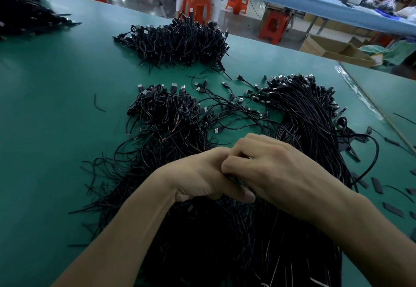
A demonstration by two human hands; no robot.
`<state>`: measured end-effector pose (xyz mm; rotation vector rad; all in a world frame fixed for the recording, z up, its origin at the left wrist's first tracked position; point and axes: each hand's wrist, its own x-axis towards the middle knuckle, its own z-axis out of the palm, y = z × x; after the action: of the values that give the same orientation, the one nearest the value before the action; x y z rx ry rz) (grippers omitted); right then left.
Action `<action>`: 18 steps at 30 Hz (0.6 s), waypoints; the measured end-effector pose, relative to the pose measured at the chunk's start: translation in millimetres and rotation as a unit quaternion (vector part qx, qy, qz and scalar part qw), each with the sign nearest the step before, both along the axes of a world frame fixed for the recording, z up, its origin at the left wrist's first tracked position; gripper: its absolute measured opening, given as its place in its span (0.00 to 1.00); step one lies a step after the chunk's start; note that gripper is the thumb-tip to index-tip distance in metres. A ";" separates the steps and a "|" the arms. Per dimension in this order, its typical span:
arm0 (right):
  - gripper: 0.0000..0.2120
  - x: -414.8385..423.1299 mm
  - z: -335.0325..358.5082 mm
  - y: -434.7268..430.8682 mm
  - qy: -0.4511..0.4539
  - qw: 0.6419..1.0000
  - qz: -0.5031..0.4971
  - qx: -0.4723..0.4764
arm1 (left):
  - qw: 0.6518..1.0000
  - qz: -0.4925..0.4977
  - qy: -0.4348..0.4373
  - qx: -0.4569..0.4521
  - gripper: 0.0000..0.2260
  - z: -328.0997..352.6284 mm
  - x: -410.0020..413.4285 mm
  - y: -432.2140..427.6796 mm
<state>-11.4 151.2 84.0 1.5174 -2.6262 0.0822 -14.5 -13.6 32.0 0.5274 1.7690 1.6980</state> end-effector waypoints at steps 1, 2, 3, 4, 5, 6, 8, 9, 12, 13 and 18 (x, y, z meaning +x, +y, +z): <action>0.04 -0.2 -0.5 0.6 -0.008 1.000 -0.003 -0.004 | 1.000 0.001 0.000 0.001 0.20 -0.2 -0.1 -0.2; 0.04 -0.4 -1.1 1.2 -0.017 1.000 -0.005 -0.014 | 1.000 0.002 0.001 0.001 0.19 -1.0 -0.4 -0.3; 0.05 -0.7 -1.8 1.7 -0.029 0.999 -0.008 -0.027 | 1.000 0.000 0.006 -0.001 0.18 -1.7 -1.0 -0.2; 0.04 -0.9 -2.3 1.9 -0.042 0.998 -0.012 -0.041 | 1.000 -0.004 0.012 -0.003 0.18 -1.5 -1.2 -0.2; 0.04 -0.8 -3.0 2.0 -0.054 0.997 -0.020 -0.054 | 1.000 -0.007 0.017 -0.005 0.20 -1.2 -1.3 -0.4; 0.03 -0.6 -3.7 2.1 -0.065 0.995 -0.031 -0.068 | 1.000 -0.007 0.020 -0.006 0.21 -1.2 -1.6 -0.8; 0.04 -0.1 -6.3 2.8 -0.077 0.991 -0.056 -0.092 | 1.000 -0.002 0.028 -0.002 0.22 -2.6 -2.5 -2.8; 0.05 0.2 -7.9 2.9 -0.077 0.989 -0.068 -0.103 | 1.000 0.002 0.028 0.006 0.20 -3.0 -2.7 -3.6; 0.06 0.6 -10.8 2.6 -0.047 0.987 -0.089 -0.123 | 0.997 0.041 -0.024 0.068 0.10 -5.3 -4.2 -4.1; 0.08 0.8 -11.2 2.5 -0.023 0.988 -0.093 -0.120 | 0.992 0.060 -0.054 0.099 0.11 -6.8 -5.5 -4.3; 0.08 -0.8 -11.8 3.9 0.060 0.985 -0.101 -0.128 | 0.963 0.092 -0.114 0.225 0.15 -10.3 -8.9 -7.1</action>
<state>-12.2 155.0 72.3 1.1325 -2.5415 0.2884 -23.4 -20.7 21.6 0.3434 1.3031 2.2134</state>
